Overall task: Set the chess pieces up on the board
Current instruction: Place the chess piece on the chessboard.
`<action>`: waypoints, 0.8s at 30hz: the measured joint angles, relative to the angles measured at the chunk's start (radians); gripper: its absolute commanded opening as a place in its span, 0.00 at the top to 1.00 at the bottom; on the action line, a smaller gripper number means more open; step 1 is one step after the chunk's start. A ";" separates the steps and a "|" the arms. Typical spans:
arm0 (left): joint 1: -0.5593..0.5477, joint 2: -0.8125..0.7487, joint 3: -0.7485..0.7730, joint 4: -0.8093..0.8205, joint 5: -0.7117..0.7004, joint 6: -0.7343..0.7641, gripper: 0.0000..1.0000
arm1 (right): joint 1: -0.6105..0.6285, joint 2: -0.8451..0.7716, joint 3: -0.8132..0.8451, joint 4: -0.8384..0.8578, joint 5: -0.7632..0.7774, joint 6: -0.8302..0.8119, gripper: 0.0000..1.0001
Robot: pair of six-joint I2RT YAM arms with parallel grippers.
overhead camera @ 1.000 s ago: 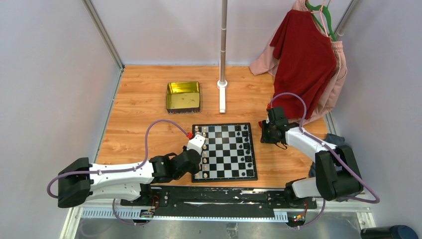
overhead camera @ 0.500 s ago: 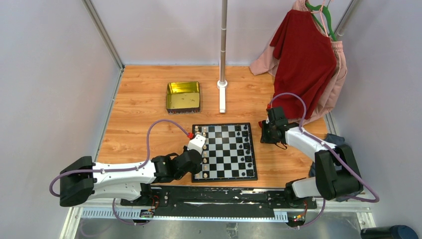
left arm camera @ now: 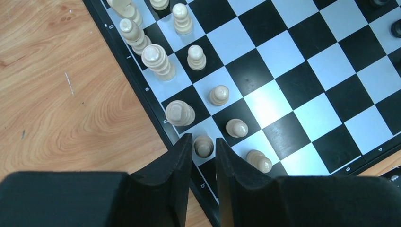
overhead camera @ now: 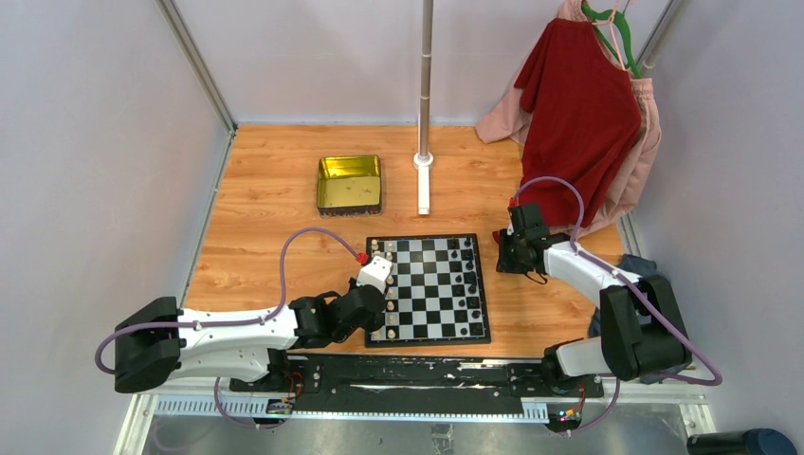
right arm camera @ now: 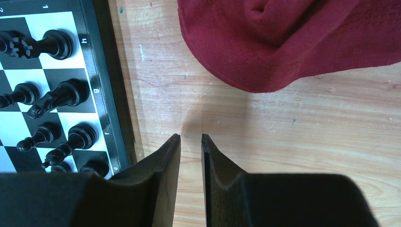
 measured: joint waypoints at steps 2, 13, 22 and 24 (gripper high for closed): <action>0.000 0.001 0.000 0.000 -0.003 0.000 0.68 | 0.000 0.000 0.000 0.000 0.000 0.000 0.73; 0.000 0.002 0.000 -0.002 -0.008 0.000 0.66 | 0.000 0.000 0.000 0.000 0.000 0.000 0.73; 0.000 -0.011 0.003 -0.029 -0.019 0.001 0.61 | 0.000 0.000 0.000 0.000 0.000 0.000 0.73; 0.000 -0.016 0.007 -0.035 -0.021 0.000 0.61 | 0.000 0.000 0.000 0.000 0.000 0.000 0.73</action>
